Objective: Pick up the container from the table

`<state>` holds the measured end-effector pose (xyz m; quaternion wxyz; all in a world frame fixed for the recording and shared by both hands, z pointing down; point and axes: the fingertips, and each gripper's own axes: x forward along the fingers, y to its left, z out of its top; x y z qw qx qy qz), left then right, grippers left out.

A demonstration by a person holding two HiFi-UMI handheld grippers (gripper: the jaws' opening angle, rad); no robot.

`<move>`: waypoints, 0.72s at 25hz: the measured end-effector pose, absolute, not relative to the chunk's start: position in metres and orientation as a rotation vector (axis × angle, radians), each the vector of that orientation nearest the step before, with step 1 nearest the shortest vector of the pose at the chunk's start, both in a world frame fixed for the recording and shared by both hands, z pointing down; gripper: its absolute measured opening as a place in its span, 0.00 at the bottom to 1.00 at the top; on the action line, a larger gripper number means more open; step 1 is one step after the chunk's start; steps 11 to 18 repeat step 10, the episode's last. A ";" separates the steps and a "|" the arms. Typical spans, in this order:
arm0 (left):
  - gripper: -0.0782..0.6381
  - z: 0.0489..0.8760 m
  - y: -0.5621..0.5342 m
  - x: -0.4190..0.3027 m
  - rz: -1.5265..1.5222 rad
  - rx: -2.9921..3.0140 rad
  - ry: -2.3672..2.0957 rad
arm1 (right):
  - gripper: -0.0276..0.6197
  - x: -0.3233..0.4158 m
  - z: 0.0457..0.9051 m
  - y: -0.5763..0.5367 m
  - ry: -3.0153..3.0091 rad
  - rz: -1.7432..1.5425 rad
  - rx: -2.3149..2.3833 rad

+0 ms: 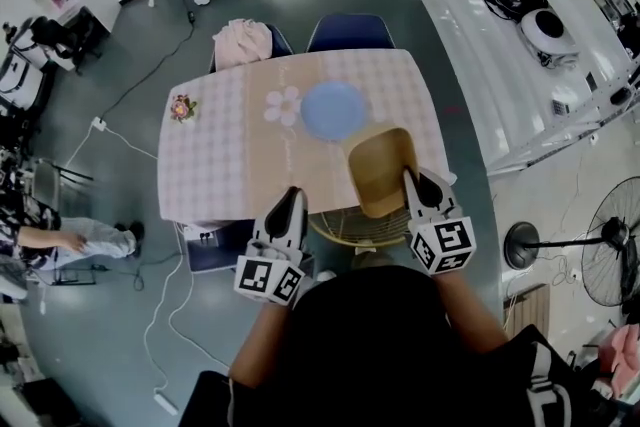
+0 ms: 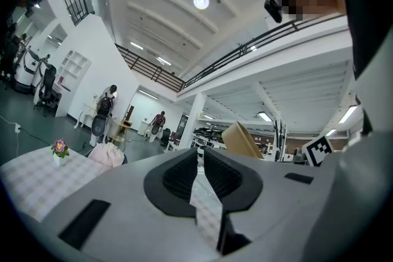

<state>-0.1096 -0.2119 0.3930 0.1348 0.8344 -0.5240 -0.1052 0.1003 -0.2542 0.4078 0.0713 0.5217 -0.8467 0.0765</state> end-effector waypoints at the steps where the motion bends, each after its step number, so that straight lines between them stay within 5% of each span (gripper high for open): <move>1: 0.16 0.393 -0.214 -0.107 -0.303 2.422 -1.511 | 0.04 0.102 0.409 -0.255 -2.539 0.232 1.571; 18: 0.16 0.396 -0.230 -0.077 -0.259 2.465 -1.436 | 0.04 0.124 0.416 -0.265 -2.516 0.268 1.616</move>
